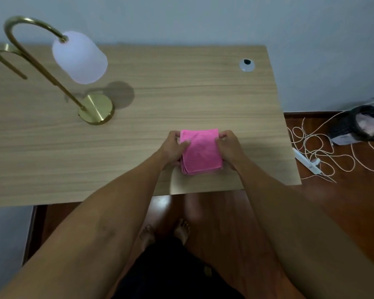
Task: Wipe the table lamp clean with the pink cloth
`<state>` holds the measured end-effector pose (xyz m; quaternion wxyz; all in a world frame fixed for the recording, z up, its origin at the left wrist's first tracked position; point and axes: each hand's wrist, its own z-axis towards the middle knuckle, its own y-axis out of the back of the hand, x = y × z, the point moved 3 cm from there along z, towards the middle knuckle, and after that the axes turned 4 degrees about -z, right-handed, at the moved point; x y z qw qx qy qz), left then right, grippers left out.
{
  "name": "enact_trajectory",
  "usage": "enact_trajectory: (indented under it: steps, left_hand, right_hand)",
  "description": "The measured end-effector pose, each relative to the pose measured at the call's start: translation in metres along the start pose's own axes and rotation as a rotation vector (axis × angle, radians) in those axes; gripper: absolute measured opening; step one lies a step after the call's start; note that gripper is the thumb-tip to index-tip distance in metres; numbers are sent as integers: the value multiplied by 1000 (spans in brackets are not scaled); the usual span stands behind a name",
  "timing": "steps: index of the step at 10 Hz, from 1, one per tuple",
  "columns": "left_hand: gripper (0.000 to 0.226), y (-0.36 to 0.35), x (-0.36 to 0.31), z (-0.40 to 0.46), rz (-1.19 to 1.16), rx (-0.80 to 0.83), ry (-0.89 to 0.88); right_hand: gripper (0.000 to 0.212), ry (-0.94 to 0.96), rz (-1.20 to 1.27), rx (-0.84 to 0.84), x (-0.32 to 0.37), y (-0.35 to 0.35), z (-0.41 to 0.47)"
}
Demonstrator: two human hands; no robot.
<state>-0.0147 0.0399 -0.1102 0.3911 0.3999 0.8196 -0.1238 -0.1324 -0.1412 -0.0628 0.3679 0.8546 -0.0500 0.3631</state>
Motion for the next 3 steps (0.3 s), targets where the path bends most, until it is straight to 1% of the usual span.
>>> enact_trajectory:
  steps: [1,2,3]
  left_hand:
    - [44,-5,-32,-37,-69,-30,-1]
    - [34,-3,-32,-47,-77,-81,-8]
    - [35,13,-23,-46,7,-178,-45]
  right_hand:
    - [18,-2,-85,-16,-3,8,-5]
    - [20,32,-180,-38,-6,13,-13]
    - [21,51,-187,-99,-5,14,-16]
